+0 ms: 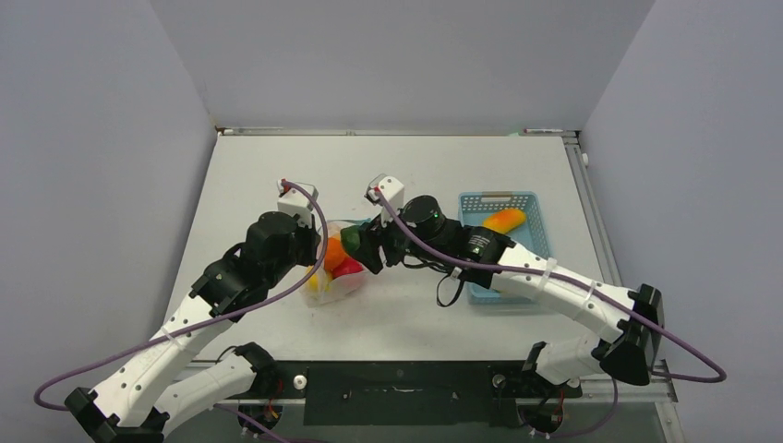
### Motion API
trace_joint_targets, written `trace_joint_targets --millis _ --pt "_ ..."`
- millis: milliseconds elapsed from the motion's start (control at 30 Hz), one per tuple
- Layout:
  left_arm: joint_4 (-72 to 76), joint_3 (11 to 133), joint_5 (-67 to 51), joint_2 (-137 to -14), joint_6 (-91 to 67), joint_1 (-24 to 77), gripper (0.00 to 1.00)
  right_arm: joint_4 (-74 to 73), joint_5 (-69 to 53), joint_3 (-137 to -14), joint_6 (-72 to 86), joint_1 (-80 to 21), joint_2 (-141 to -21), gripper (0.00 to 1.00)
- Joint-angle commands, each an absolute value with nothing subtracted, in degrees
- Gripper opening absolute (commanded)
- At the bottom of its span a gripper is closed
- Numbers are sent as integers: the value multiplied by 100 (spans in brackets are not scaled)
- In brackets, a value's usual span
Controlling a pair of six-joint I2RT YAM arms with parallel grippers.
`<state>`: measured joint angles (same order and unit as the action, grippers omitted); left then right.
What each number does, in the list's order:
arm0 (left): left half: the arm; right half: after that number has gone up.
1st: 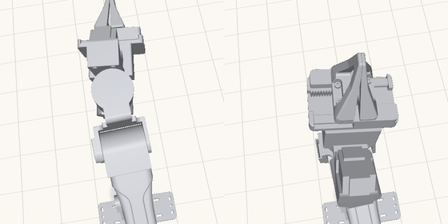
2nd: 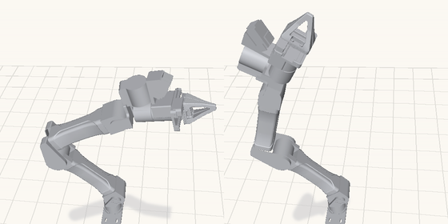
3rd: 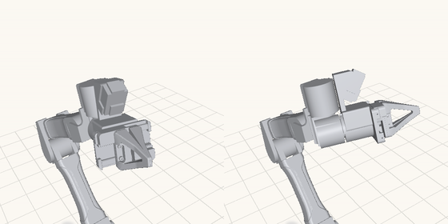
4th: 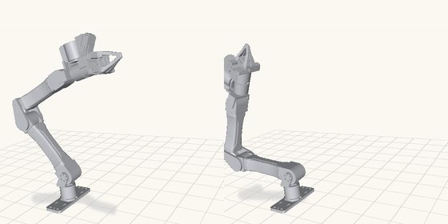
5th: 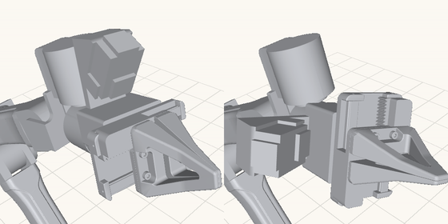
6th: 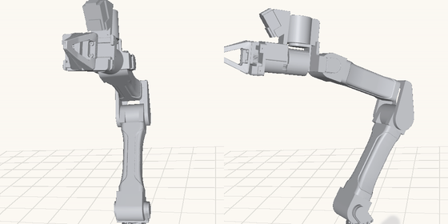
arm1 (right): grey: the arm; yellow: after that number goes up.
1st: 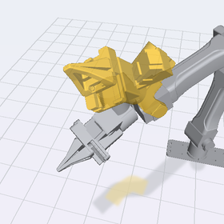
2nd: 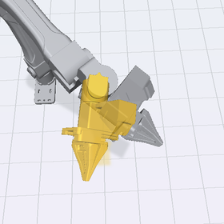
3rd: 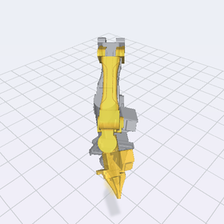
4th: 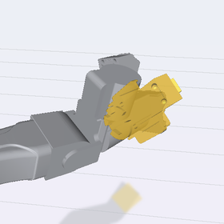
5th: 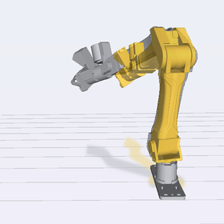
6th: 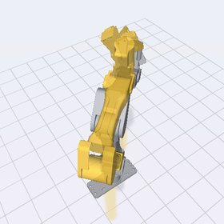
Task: Place the food in the zip-top bag and seal the zipper
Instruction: Place the fake fruit in the zipper food storage bag.
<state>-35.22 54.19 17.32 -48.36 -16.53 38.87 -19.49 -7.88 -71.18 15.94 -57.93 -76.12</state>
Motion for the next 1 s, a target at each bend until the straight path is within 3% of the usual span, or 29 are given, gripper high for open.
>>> trace_joint_targets --millis 0,133,433,967 --pt "-3182 5437 1709 -4746 -1582 3858 0 -1910 -188 -7550 1392 -6024 -7983 15" --pt "-3169 5434 1683 -4729 -1581 3855 0 -2011 -21 -7695 1361 -6165 -8278 17" --pt "-3150 5432 1643 -4685 -1564 3857 0 -2399 695 -8075 1483 -6234 -8908 34" --pt "-3143 5431 1644 -4645 -1556 3854 0 -2549 1312 -8226 1730 -6299 -9357 77"
